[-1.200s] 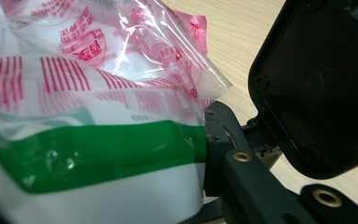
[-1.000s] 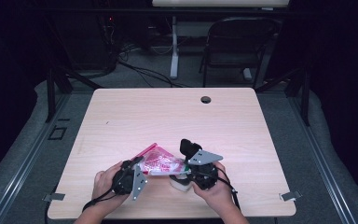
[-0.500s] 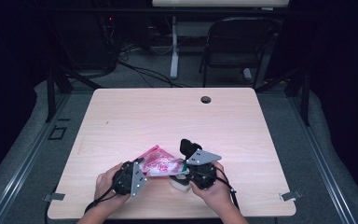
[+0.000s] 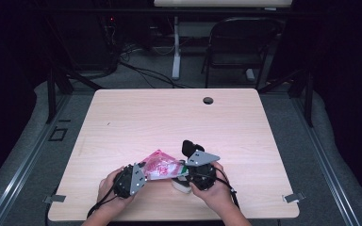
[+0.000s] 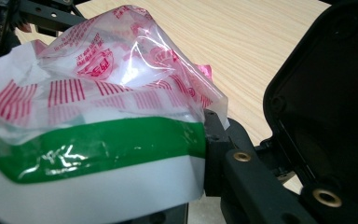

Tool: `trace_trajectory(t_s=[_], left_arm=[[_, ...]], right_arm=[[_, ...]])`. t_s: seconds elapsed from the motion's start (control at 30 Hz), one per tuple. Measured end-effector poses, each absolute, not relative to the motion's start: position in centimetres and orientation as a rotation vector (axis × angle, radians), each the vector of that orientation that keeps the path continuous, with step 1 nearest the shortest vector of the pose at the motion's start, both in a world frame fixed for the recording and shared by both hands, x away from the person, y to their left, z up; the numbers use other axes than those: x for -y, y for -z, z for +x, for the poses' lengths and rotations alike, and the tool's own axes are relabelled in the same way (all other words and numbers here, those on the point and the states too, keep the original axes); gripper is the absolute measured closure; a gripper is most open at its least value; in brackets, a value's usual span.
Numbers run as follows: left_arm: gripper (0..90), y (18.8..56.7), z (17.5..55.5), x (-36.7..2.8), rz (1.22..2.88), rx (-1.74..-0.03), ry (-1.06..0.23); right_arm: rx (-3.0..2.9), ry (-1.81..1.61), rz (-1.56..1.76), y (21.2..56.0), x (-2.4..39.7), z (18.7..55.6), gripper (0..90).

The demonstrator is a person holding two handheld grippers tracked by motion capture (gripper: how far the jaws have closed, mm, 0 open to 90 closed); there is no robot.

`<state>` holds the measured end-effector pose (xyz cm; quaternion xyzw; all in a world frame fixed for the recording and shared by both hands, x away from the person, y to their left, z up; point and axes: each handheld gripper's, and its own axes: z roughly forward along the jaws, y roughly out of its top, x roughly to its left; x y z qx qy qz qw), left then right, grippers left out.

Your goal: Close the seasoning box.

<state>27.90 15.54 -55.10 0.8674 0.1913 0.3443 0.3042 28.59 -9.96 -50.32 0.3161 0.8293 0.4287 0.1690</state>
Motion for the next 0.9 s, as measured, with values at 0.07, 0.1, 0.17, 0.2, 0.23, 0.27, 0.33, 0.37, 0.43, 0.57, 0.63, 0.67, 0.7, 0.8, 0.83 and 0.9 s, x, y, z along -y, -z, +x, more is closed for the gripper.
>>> trace_trajectory(t_s=[0.07,0.1,0.17,0.2,0.23,0.27,0.33,0.37,0.43,0.57,0.63,0.67,0.7,0.8,0.83,0.9], left_arm=[[68.0,55.3,28.0,-15.5,2.294,-0.531,-0.887],[67.6,55.4,28.0,-15.5,2.293,-0.540,-0.877],[67.8,55.4,28.1,-15.5,2.293,-0.550,-0.864],[68.4,55.4,28.2,-15.5,2.289,-0.553,-0.861],[69.1,55.5,28.3,-15.5,2.288,-0.561,-0.853],[70.1,55.6,28.3,-15.5,2.288,-0.570,-0.841],[71.7,55.7,28.5,-15.6,2.286,-0.578,-0.833],[72.1,55.8,28.5,-15.6,2.291,-0.583,-0.819],[72.4,55.9,28.6,-15.6,2.291,-0.590,-0.805],[72.8,56.3,29.0,-15.9,2.299,-0.625,-0.747],[73.0,56.7,29.3,-16.1,2.287,-0.650,-0.705],[73.0,56.8,29.4,-16.2,2.283,-0.660,-0.674],[73.0,56.9,29.6,-16.3,2.277,-0.668,-0.653],[72.4,57.0,29.7,-16.4,2.285,-0.671,-0.629],[71.1,57.0,29.7,-16.3,2.284,-0.672,-0.619],[65.9,57.0,29.7,-16.3,2.269,-0.663,-0.596]], right_arm=[[-2.358,-1.211,0.894,50.3,9.9,28.6,90.0],[-2.361,-1.210,0.891,50.3,9.9,28.6,90.0],[-2.361,-1.210,0.890,50.3,9.9,28.6,89.8],[-2.359,-1.211,0.888,50.3,9.9,28.6,89.7],[-2.357,-1.212,0.886,50.3,9.9,28.6,89.4],[-2.350,-1.216,0.887,50.4,9.8,28.6,89.2],[-2.349,-1.221,0.888,50.4,9.8,28.6,88.5],[-2.349,-1.228,0.886,50.4,9.9,28.6,88.0],[-2.346,-1.241,0.885,50.4,9.9,28.6,86.9],[-2.343,-1.283,0.892,50.3,10.2,28.7,82.0],[-2.344,-1.313,0.902,50.2,10.4,28.7,80.2],[-2.339,-1.330,0.908,50.2,10.4,28.7,79.8],[-2.340,-1.336,0.906,50.2,10.4,28.7,79.8],[-2.344,-1.344,0.892,50.2,10.4,28.7,79.9],[-2.345,-1.341,0.890,50.2,10.4,28.7,80.2],[-2.339,-1.349,0.886,50.2,10.3,28.6,81.7]])
